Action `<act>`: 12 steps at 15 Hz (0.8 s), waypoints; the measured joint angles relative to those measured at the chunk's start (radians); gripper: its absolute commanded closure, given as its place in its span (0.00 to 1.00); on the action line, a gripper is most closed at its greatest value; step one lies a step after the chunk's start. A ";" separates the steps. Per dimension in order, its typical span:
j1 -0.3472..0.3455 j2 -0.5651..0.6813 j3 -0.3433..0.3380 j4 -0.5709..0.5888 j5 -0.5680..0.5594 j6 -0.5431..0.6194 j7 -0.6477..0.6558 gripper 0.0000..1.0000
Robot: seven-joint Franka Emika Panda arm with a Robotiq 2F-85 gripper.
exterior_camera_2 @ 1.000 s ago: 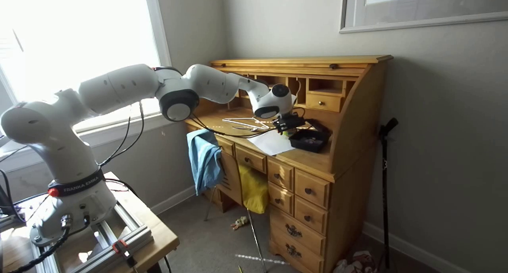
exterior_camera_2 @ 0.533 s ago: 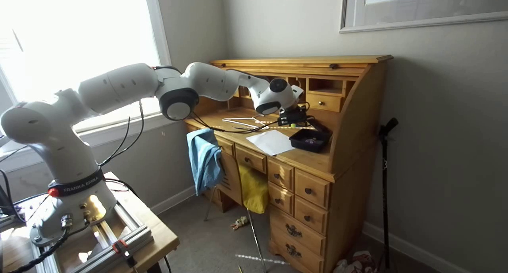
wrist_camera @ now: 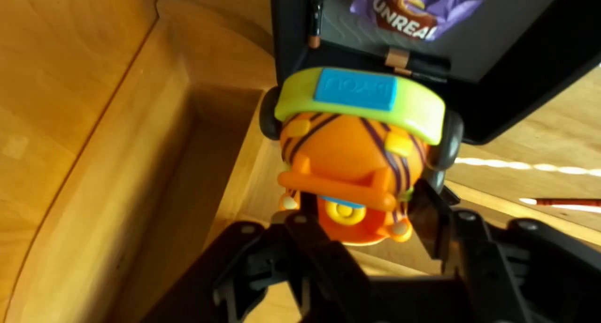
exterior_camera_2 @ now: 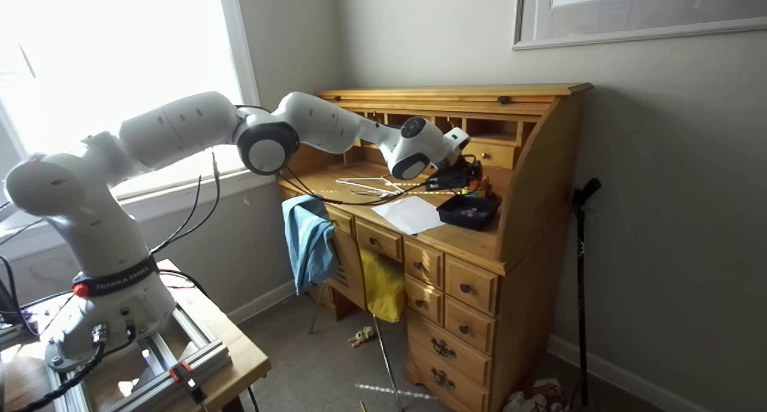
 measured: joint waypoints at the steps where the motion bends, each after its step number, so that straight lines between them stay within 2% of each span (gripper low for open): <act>1: 0.010 -0.001 -0.029 -0.011 0.000 -0.009 0.029 0.73; 4: 0.036 -0.004 -0.074 -0.047 0.000 -0.064 0.076 0.73; 5: 0.042 -0.003 -0.078 -0.055 0.000 -0.090 0.082 0.23; 6: 0.048 -0.003 -0.078 -0.063 0.000 -0.114 0.090 0.22; 9: 0.061 -0.005 -0.091 -0.069 0.000 -0.144 0.122 0.02; 12: 0.069 -0.022 -0.123 -0.065 -0.001 -0.114 0.160 0.00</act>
